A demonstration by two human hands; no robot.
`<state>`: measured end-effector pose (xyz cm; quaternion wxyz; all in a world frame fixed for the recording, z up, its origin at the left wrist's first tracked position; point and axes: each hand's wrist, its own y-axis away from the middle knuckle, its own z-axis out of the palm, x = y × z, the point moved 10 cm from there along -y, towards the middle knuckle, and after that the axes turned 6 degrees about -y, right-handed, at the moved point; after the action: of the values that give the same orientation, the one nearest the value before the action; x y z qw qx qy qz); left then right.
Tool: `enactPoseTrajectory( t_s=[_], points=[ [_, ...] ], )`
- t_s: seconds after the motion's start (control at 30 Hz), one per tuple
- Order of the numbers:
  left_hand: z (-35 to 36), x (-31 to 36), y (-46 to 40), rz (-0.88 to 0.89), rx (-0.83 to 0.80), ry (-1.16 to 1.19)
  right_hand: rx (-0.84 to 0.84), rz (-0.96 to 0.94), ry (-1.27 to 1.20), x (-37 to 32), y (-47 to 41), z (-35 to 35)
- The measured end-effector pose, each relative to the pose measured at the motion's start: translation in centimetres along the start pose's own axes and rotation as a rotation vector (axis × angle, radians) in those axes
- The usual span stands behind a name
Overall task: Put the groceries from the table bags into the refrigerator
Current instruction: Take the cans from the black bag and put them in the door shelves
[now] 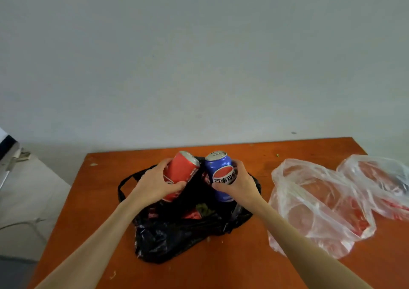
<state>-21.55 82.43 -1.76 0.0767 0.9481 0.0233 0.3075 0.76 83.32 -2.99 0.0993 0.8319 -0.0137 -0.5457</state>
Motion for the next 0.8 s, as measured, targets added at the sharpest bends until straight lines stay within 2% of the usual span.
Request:
enactPoseTrajectory(
  t_s=[0.13,0.23,0.37,0.53,0.8],
  points=[
    [-0.8,2.3,1.7,-0.016,0.005,0.426,0.162,-0.004,-0.290,-0.7,3.0,-3.7],
    [1.5,3.7,2.9,-0.040,-0.093,0.581,0.290,0.014,-0.422,0.3,6.9,-6.3],
    [5.4,7.6,4.9,0.028,-0.260,0.599,0.480,0.027,-0.503,2.4,14.3,-9.9],
    [10.8,16.0,9.7,0.202,-0.462,0.562,0.725,0.049,-0.503,5.6,25.2,-15.3],
    [20.6,32.2,24.0,0.491,-0.726,0.540,1.144,0.034,-0.506,9.1,47.8,-25.3]
  ],
)
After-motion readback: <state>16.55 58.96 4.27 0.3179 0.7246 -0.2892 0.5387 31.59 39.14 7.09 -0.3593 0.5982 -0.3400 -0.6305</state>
